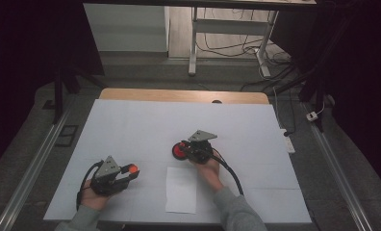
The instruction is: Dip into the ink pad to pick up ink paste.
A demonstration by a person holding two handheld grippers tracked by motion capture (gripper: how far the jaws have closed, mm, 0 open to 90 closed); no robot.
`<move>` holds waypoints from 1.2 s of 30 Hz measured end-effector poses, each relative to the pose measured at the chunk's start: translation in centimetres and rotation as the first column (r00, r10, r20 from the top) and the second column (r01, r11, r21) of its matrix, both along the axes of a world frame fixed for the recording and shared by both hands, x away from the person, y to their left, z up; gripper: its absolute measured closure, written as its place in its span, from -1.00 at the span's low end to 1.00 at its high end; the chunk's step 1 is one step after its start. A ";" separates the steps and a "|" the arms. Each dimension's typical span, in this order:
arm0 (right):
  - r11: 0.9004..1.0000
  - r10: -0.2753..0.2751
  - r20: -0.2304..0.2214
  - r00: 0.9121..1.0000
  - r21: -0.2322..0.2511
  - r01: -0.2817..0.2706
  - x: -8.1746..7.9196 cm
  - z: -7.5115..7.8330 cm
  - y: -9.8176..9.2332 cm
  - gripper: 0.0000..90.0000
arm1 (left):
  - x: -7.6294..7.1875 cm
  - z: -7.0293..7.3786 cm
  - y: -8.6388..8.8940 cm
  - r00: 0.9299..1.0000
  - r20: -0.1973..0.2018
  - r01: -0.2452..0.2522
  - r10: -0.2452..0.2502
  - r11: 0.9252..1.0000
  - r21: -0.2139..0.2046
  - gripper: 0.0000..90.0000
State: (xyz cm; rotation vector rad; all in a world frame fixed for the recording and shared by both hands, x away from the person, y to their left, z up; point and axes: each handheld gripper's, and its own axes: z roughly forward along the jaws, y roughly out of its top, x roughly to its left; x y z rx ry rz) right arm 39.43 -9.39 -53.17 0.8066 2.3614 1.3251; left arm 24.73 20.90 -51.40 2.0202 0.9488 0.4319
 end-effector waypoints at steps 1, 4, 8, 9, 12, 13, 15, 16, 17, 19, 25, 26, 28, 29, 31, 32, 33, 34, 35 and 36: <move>1.000 -0.001 -0.001 1.000 0.003 0.001 0.0 0.0 0.0 0.62 | 0.0 0.0 0.0 1.000 0.000 0.000 0.000 1.000 0.000 0.44; 1.000 -0.009 0.001 1.000 0.000 0.009 -0.1 0.0 0.0 0.62 | 0.0 0.0 0.0 1.000 0.000 0.000 0.000 1.000 0.001 0.44; 1.000 -0.006 -0.055 0.998 0.002 0.006 0.5 0.5 0.0 0.61 | 0.0 0.0 0.0 1.000 0.002 0.000 0.000 1.000 0.004 0.44; 1.000 -0.001 -0.073 0.997 0.023 0.003 0.8 0.8 -0.2 0.61 | 0.0 0.0 0.0 1.000 0.002 0.000 0.000 1.000 0.004 0.44; 0.987 -0.017 -0.076 0.997 0.156 0.029 0.8 2.2 -1.3 0.61 | 0.1 -0.1 0.1 1.000 -0.002 -0.002 0.002 1.000 -0.001 0.44; 0.986 -0.014 -0.068 0.998 0.163 0.025 0.6 2.6 -1.4 0.61 | 0.2 -0.1 0.1 1.000 -0.002 -0.005 0.005 1.000 0.001 0.44; 0.990 -0.011 -0.044 0.999 0.139 0.017 0.4 3.0 -1.6 0.61 | 0.1 -0.1 0.1 1.000 -0.002 -0.004 0.004 1.000 0.003 0.44; 0.990 -0.008 -0.046 0.999 0.138 0.014 0.3 3.1 -1.8 0.61 | 0.1 -0.1 0.0 1.000 0.000 -0.004 0.004 1.000 0.004 0.44; 0.990 -0.006 -0.052 0.999 0.142 0.014 0.3 3.1 -1.9 0.61 | 0.1 0.0 0.0 1.000 0.001 -0.003 0.003 1.000 0.003 0.44; 0.989 -0.005 -0.059 0.998 0.150 0.014 0.2 3.1 -2.0 0.61 | 0.0 0.0 0.1 1.000 0.003 -0.005 0.005 1.000 0.001 0.44; 0.989 0.028 -0.053 0.998 0.144 -0.020 -0.3 3.2 -1.5 0.61 | 0.1 -0.1 0.1 1.000 -0.001 -0.009 0.009 1.000 -0.002 0.44; 0.989 0.031 -0.054 0.998 0.143 -0.023 -0.4 3.3 -1.5 0.61 | 0.1 -0.1 0.2 1.000 -0.001 -0.010 0.010 1.000 -0.003 0.44; 0.989 0.039 -0.053 0.998 0.141 -0.031 -0.7 3.4 -1.4 0.61 | 0.1 -0.1 0.2 1.000 -0.001 -0.010 0.010 1.000 -0.003 0.44; 0.990 0.041 -0.051 0.998 0.138 -0.034 -0.8 3.5 -1.4 0.61 | 0.1 -0.1 0.2 1.000 -0.002 -0.011 0.011 1.000 -0.001 0.44; 0.990 0.042 -0.051 0.998 0.137 -0.034 -1.0 3.6 -1.5 0.61 | 0.1 -0.1 0.2 1.000 -0.002 -0.009 0.009 1.000 0.000 0.44; 0.989 0.042 -0.049 0.998 0.142 -0.035 -1.0 3.7 -1.6 0.61 | 0.1 -0.1 0.2 1.000 -0.002 -0.009 0.009 1.000 0.000 0.44; 0.990 0.044 -0.049 0.998 0.139 -0.037 -1.1 3.8 -1.6 0.61 | 0.1 -0.1 0.2 1.000 -0.002 -0.009 0.009 1.000 -0.001 0.44; 0.989 0.044 -0.046 0.998 0.140 -0.038 -1.2 3.9 -1.7 0.61 | 0.1 -0.1 0.2 1.000 -0.003 -0.009 0.009 1.000 0.000 0.44; 0.990 0.043 -0.042 0.998 0.139 -0.037 -1.3 3.9 -1.8 0.61 | 0.1 -0.1 0.2 1.000 -0.003 -0.011 0.011 1.000 0.000 0.44; 0.990 0.040 -0.036 0.999 0.136 -0.035 -1.3 3.9 -1.9 0.61 | 0.1 -0.1 0.2 1.000 -0.004 -0.011 0.011 1.000 0.000 0.44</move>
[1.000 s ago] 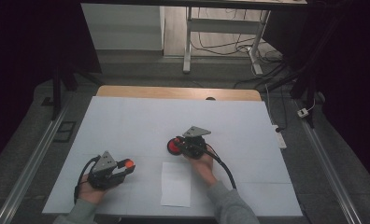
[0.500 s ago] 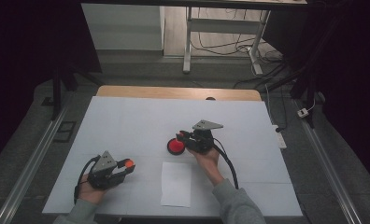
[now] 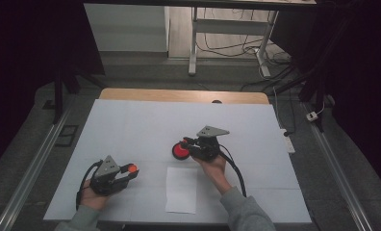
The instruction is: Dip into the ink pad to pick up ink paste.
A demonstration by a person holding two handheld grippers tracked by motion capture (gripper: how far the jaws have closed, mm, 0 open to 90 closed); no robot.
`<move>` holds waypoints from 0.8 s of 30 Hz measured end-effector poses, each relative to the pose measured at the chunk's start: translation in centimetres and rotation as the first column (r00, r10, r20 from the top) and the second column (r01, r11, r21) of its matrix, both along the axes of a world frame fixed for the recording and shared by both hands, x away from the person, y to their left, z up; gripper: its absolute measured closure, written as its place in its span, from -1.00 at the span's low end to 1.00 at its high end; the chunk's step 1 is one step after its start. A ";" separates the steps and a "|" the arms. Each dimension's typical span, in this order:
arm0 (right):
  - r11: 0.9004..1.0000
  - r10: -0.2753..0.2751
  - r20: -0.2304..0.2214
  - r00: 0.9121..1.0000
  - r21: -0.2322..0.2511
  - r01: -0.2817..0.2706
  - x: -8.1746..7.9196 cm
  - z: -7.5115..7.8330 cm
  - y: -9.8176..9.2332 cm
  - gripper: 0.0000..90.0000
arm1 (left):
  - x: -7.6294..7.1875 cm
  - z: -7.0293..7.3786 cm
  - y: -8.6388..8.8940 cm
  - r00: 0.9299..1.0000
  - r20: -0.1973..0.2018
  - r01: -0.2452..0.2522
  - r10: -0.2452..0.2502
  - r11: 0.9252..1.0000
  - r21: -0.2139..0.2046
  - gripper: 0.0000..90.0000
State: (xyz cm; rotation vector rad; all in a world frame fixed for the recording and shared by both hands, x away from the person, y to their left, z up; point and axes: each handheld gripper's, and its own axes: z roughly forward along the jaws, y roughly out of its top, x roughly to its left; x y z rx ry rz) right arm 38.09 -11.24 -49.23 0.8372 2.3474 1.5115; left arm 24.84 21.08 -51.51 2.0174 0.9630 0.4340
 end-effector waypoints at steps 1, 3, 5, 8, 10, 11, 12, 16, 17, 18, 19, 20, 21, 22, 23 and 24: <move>1.000 -0.001 0.000 1.000 -0.004 0.001 -0.1 0.0 -0.1 0.61 | 0.0 0.0 0.0 1.000 0.000 0.000 0.000 1.000 0.000 0.44; 1.000 0.001 0.001 1.000 -0.001 -0.001 -0.2 -0.1 -0.2 0.61 | 0.0 0.0 0.0 1.000 -0.001 0.000 0.000 1.000 0.001 0.44; 1.000 0.003 -0.003 1.000 -0.003 -0.003 -0.4 -0.2 -0.4 0.61 | 0.0 0.0 0.0 1.000 0.000 -0.001 0.001 1.000 0.001 0.44; 1.000 0.006 -0.002 1.000 0.007 -0.006 -0.6 -0.2 -0.6 0.61 | 0.0 0.0 0.1 1.000 -0.001 -0.001 0.001 1.000 -0.001 0.43; 1.000 0.002 0.006 1.000 0.003 -0.002 -0.9 -0.1 -0.8 0.61 | 0.0 0.0 0.1 1.000 0.000 -0.001 0.001 1.000 0.000 0.44; 1.000 0.003 0.010 1.000 0.008 -0.003 -1.0 -0.1 -0.9 0.61 | 0.0 0.0 0.1 1.000 0.000 -0.001 0.001 1.000 -0.001 0.44; 1.000 0.002 0.012 1.000 0.007 -0.002 -1.1 -0.1 -1.0 0.61 | 0.0 0.0 0.1 1.000 -0.001 -0.001 0.001 1.000 -0.001 0.44; 1.000 0.011 0.015 1.000 0.027 -0.012 -1.6 0.0 -1.5 0.61 | 0.1 -0.1 0.1 1.000 -0.004 0.000 0.000 1.000 0.000 0.44; 0.999 0.014 0.016 1.000 0.029 -0.015 -1.8 0.0 -1.7 0.61 | 0.1 -0.1 0.1 1.000 -0.004 0.000 0.000 1.000 0.000 0.44; 0.999 0.017 0.021 1.000 0.032 -0.018 -2.0 0.0 -1.8 0.61 | 0.1 -0.1 0.1 1.000 -0.004 -0.001 0.001 1.000 0.000 0.43; 0.999 0.017 0.027 0.999 0.034 -0.018 -2.2 0.1 -1.9 0.61 | 0.1 -0.1 0.1 1.000 -0.004 -0.001 0.001 1.000 0.001 0.43; 0.999 0.018 0.032 0.999 0.032 -0.019 -2.3 0.1 -2.1 0.61 | 0.1 -0.1 0.1 1.000 -0.003 -0.003 0.003 1.000 0.002 0.43; 0.999 0.016 0.037 0.999 0.037 -0.017 -2.4 0.1 -2.2 0.61 | 0.1 -0.1 0.1 1.000 -0.003 -0.003 0.003 1.000 0.002 0.44; 0.999 0.017 0.040 0.999 0.038 -0.019 -2.5 0.2 -2.3 0.61 | 0.1 -0.1 0.1 1.000 -0.003 -0.004 0.004 1.000 0.002 0.43; 0.999 0.021 0.041 0.999 0.037 -0.022 -2.6 0.3 -2.5 0.61 | 0.1 -0.1 0.1 1.000 -0.003 -0.005 0.005 1.000 0.003 0.44; 0.999 0.020 0.043 0.999 0.037 -0.022 -2.6 0.3 -2.6 0.61 | 0.1 -0.1 0.1 1.000 -0.003 -0.005 0.005 1.000 0.003 0.44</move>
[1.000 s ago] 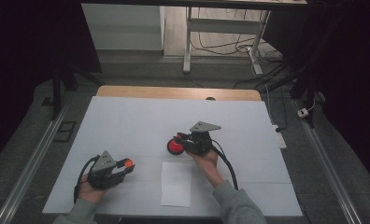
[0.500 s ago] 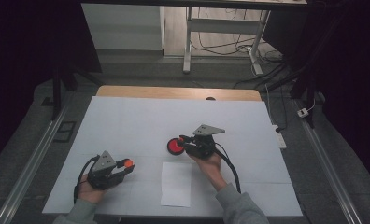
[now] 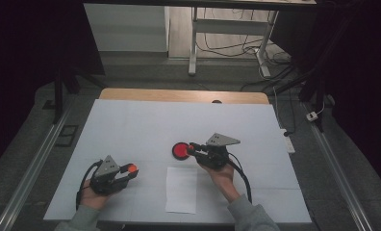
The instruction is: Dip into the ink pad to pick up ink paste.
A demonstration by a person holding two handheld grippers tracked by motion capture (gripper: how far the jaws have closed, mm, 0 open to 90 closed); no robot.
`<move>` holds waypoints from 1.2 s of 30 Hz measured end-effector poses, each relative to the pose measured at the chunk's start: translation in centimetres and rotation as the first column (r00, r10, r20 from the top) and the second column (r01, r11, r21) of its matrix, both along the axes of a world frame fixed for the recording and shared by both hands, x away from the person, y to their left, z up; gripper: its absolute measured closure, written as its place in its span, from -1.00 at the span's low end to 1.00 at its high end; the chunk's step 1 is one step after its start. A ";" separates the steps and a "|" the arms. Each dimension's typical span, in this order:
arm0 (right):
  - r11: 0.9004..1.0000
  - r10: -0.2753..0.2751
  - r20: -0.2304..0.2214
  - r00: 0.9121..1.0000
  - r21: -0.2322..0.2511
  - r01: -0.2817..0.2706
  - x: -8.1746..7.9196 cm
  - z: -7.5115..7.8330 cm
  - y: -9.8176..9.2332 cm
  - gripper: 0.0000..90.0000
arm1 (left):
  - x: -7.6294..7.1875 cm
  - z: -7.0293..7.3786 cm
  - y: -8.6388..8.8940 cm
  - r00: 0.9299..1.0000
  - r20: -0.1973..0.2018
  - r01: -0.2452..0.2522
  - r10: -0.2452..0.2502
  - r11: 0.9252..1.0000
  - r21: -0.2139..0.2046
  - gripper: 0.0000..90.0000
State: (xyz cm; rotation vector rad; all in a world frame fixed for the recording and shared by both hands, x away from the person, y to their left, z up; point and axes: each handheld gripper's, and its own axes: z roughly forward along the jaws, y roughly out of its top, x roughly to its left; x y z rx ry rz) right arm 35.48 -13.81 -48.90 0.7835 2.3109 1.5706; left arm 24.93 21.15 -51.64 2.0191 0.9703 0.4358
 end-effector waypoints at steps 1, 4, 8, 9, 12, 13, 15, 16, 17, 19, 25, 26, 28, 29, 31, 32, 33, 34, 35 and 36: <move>1.000 0.001 0.001 1.000 0.002 -0.001 -0.1 0.1 -0.1 0.61 | 0.0 0.0 0.0 1.000 0.000 0.001 -0.001 1.000 -0.001 0.43; 1.000 0.006 0.003 1.000 0.008 -0.006 -0.2 0.2 -0.3 0.61 | 0.0 0.0 0.0 1.000 0.000 0.002 -0.002 1.000 -0.001 0.44; 1.000 0.012 0.008 1.000 0.008 -0.012 -0.5 0.3 -0.6 0.61 | 0.0 0.0 0.1 1.000 0.000 0.003 -0.003 1.000 -0.004 0.44; 1.000 0.013 0.009 1.000 0.007 -0.013 -0.6 0.4 -0.7 0.61 | 0.0 0.0 0.1 1.000 0.000 0.003 -0.003 1.000 -0.004 0.44; 1.000 0.013 0.012 1.000 0.012 -0.013 -0.7 0.6 -0.9 0.61 | 0.0 0.0 0.1 1.000 -0.001 0.006 -0.006 1.000 -0.004 0.43; 1.000 0.014 0.012 1.000 0.014 -0.014 -0.7 0.6 -1.0 0.61 | 0.0 0.0 0.1 1.000 -0.001 0.006 -0.006 1.000 -0.003 0.43; 1.000 0.018 0.011 1.000 0.013 -0.018 -0.8 0.6 -1.0 0.61 | 0.0 0.0 0.1 1.000 -0.001 0.005 -0.005 1.000 -0.004 0.43; 1.000 0.020 0.011 1.000 0.012 -0.020 -0.8 0.6 -1.0 0.61 | 0.0 0.0 0.1 1.000 0.000 0.003 -0.003 1.000 -0.004 0.43; 1.000 0.022 0.011 1.000 0.012 -0.022 -0.9 0.6 -1.0 0.61 | 0.0 0.0 0.1 1.000 0.000 0.002 -0.002 1.000 -0.005 0.43; 1.000 0.027 0.013 1.000 0.007 -0.027 -1.0 0.7 -1.0 0.61 | 0.0 0.0 0.1 1.000 0.000 0.000 0.000 1.000 -0.005 0.43; 0.999 0.037 0.015 0.999 0.006 -0.037 -1.5 0.7 -1.4 0.61 | 0.0 0.0 0.2 1.000 0.001 0.000 0.000 1.000 -0.005 0.43; 0.999 0.037 0.012 0.999 0.005 -0.037 -1.6 0.8 -1.4 0.61 | 0.0 0.0 0.2 1.000 0.002 -0.001 0.001 1.000 -0.006 0.43; 0.999 0.042 0.013 0.999 0.002 -0.042 -1.9 0.8 -1.5 0.61 | 0.0 0.1 0.2 1.000 0.002 -0.002 0.002 1.000 -0.007 0.43; 0.999 0.044 0.015 0.999 0.000 -0.044 -2.0 0.8 -1.6 0.61 | 0.0 0.1 0.3 1.000 0.002 -0.003 0.003 1.000 -0.007 0.43; 0.999 0.048 0.017 0.999 -0.001 -0.048 -2.3 0.9 -1.8 0.61 | 0.0 0.1 0.3 1.000 0.003 -0.004 0.004 1.000 -0.007 0.43; 0.999 0.049 0.018 0.999 -0.001 -0.049 -2.4 0.9 -1.8 0.61 | 0.0 0.1 0.3 1.000 0.003 -0.004 0.004 1.000 -0.007 0.43; 0.999 0.053 0.020 0.998 -0.002 -0.053 -2.5 1.0 -1.9 0.61 | 0.0 0.1 0.3 1.000 0.001 -0.003 0.003 1.000 -0.007 0.43; 0.999 0.054 0.018 0.998 -0.003 -0.054 -2.6 1.0 -1.9 0.61 | 0.0 0.1 0.3 1.000 0.001 -0.002 0.002 1.000 -0.006 0.44; 0.998 0.056 0.020 0.998 -0.002 -0.056 -2.7 1.0 -2.0 0.61 | 0.0 0.1 0.3 1.000 0.002 -0.002 0.002 1.000 -0.006 0.43; 0.998 0.059 0.021 0.998 -0.004 -0.059 -2.8 1.0 -2.0 0.61 | 0.0 0.1 0.2 1.000 0.003 -0.002 0.002 1.000 -0.005 0.44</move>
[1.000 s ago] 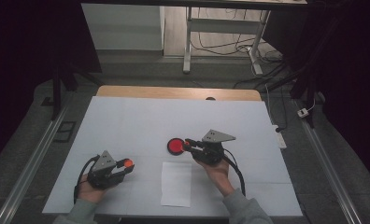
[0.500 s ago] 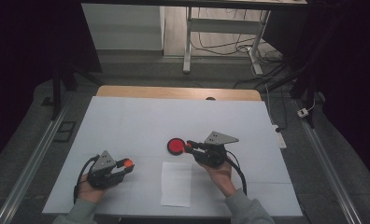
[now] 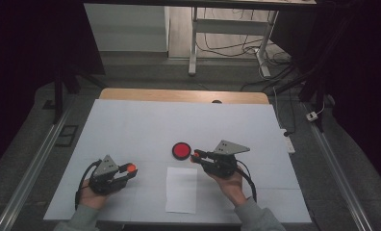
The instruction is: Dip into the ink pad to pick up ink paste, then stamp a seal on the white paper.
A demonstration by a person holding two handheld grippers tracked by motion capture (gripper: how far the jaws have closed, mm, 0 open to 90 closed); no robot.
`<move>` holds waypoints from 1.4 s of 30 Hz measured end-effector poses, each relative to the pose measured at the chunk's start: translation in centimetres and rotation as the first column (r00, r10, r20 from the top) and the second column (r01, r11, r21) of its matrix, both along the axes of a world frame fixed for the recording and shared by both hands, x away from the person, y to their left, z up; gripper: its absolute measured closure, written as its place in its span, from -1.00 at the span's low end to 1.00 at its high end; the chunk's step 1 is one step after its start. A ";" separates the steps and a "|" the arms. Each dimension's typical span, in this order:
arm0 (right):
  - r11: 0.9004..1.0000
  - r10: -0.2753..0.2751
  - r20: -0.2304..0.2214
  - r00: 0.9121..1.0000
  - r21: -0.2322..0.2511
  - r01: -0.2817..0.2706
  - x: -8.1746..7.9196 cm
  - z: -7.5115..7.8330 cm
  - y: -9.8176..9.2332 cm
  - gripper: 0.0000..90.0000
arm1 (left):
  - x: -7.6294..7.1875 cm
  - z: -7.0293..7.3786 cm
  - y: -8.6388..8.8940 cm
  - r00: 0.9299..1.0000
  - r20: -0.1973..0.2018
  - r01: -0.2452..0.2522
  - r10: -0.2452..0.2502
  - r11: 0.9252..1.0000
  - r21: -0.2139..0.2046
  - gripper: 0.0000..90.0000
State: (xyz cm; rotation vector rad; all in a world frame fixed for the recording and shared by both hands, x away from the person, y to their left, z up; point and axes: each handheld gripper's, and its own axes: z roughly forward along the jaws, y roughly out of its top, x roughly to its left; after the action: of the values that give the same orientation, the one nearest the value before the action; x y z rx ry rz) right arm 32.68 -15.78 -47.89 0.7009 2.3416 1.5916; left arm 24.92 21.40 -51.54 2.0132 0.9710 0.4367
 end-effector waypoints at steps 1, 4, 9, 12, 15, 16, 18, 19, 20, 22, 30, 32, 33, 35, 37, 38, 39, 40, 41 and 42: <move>1.000 0.002 0.001 1.000 -0.001 -0.002 -0.1 0.0 0.0 0.61 | 0.0 0.0 0.0 1.000 0.000 0.001 -0.001 1.000 0.001 0.43; 1.000 0.011 0.002 1.000 -0.002 -0.011 -0.4 0.0 0.0 0.61 | 0.0 0.0 0.0 1.000 0.003 0.000 0.000 1.000 0.000 0.43; 1.000 0.022 0.005 1.000 -0.006 -0.022 -0.8 0.1 0.1 0.61 | 0.0 0.0 0.0 1.000 0.001 0.000 0.000 1.000 0.000 0.43; 1.000 0.027 0.006 1.000 -0.003 -0.027 -0.9 0.0 0.1 0.61 | 0.0 0.0 0.0 1.000 0.003 -0.001 0.001 1.000 0.000 0.43; 1.000 0.031 0.007 1.000 -0.007 -0.031 -1.1 0.1 0.0 0.61 | 0.0 0.1 0.0 1.000 0.003 0.000 0.000 1.000 -0.001 0.43; 0.999 0.031 0.008 0.999 -0.008 -0.031 -1.2 0.1 0.0 0.61 | 0.0 0.1 0.0 1.000 0.003 0.000 0.000 1.000 -0.001 0.43; 0.999 0.033 0.011 0.999 -0.008 -0.033 -1.3 0.1 0.0 0.61 | 0.0 0.1 0.0 1.000 0.003 0.001 -0.001 1.000 -0.001 0.43; 0.999 0.034 0.009 0.999 -0.008 -0.034 -1.4 0.1 -0.1 0.61 | 0.0 0.1 0.0 1.000 0.002 0.001 -0.001 1.000 0.000 0.43; 0.999 0.035 0.010 0.999 -0.009 -0.035 -1.4 0.2 -0.1 0.61 | 0.0 0.1 0.0 1.000 0.002 0.002 -0.002 1.000 0.000 0.43; 0.999 0.038 0.011 0.999 -0.007 -0.038 -1.5 0.1 -0.1 0.61 | 0.0 0.0 0.0 1.000 0.002 0.002 -0.002 1.000 0.001 0.43; 0.999 0.044 0.005 0.999 -0.019 -0.044 -1.8 -0.1 -0.3 0.61 | 0.0 0.0 0.0 1.000 0.001 0.003 -0.003 1.000 0.001 0.43; 0.999 0.044 0.004 0.999 -0.016 -0.044 -1.9 -0.2 -0.3 0.61 | 0.0 0.0 0.0 1.000 0.000 0.002 -0.002 1.000 0.000 0.43; 0.999 0.045 0.003 0.999 -0.019 -0.045 -2.0 -0.2 -0.3 0.61 | 0.0 0.0 0.0 1.000 0.000 0.002 -0.002 1.000 0.000 0.43; 0.999 0.048 0.004 0.999 -0.019 -0.048 -2.0 -0.2 -0.3 0.61 | 0.0 0.0 0.0 1.000 -0.001 0.004 -0.004 1.000 0.001 0.43; 0.998 0.052 0.003 0.999 -0.021 -0.052 -2.1 -0.2 -0.3 0.61 | 0.0 0.0 0.0 1.000 -0.001 0.004 -0.004 1.000 0.002 0.43; 0.998 0.053 0.000 0.999 -0.021 -0.053 -2.2 -0.2 -0.3 0.61 | 0.0 0.0 0.0 1.000 -0.002 0.004 -0.004 1.000 0.002 0.43; 0.998 0.055 0.000 0.998 -0.022 -0.055 -2.2 -0.2 -0.3 0.61 | 0.0 0.0 0.0 1.000 -0.002 0.004 -0.004 1.000 0.002 0.43; 0.998 0.057 0.002 0.998 -0.022 -0.057 -2.2 -0.2 -0.3 0.61 | 0.0 0.0 0.0 1.000 -0.001 0.004 -0.004 1.000 0.002 0.43; 0.998 0.059 0.001 0.998 -0.022 -0.058 -2.3 -0.2 -0.3 0.61 | 0.0 0.0 0.0 1.000 -0.001 0.004 -0.004 1.000 0.002 0.43; 0.998 0.061 0.000 0.998 -0.022 -0.061 -2.3 -0.2 -0.2 0.61 | 0.0 0.0 0.0 1.000 -0.001 0.004 -0.004 1.000 0.002 0.43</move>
State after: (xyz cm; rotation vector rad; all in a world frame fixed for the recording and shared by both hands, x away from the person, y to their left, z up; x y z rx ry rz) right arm 30.38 -16.01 -48.14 0.6301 2.3971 1.5883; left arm 24.96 21.35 -51.53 2.0169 0.9679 0.4346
